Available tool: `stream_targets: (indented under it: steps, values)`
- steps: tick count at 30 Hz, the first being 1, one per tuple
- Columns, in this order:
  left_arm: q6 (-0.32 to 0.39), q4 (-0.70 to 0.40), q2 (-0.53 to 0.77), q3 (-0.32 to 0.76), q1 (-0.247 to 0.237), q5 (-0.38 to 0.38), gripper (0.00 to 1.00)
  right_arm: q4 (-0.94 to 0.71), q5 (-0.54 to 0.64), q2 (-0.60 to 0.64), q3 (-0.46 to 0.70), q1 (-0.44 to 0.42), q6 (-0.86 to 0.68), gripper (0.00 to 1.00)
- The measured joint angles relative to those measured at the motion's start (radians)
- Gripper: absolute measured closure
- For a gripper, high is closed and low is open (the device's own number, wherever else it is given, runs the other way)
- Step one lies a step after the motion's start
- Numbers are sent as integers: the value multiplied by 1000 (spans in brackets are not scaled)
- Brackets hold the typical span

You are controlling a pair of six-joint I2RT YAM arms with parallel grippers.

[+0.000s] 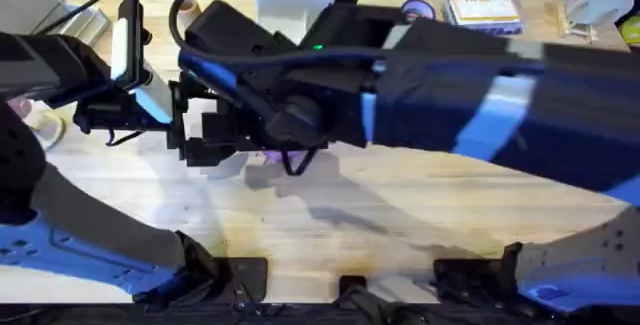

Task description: Unzip the bag, pick up the pens from the table one at a time and place them inside, then zip the bag closed.

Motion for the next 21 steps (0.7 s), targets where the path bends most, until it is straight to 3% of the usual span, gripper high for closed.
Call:
stream_targets:
  steps: [15,21]
  values:
    - [0,0,0,0,0,0,6,95,64,98,0,-2,45,37]
    - [0,0,0,0,0,0,7,117,67,107,0,-12,52,148]
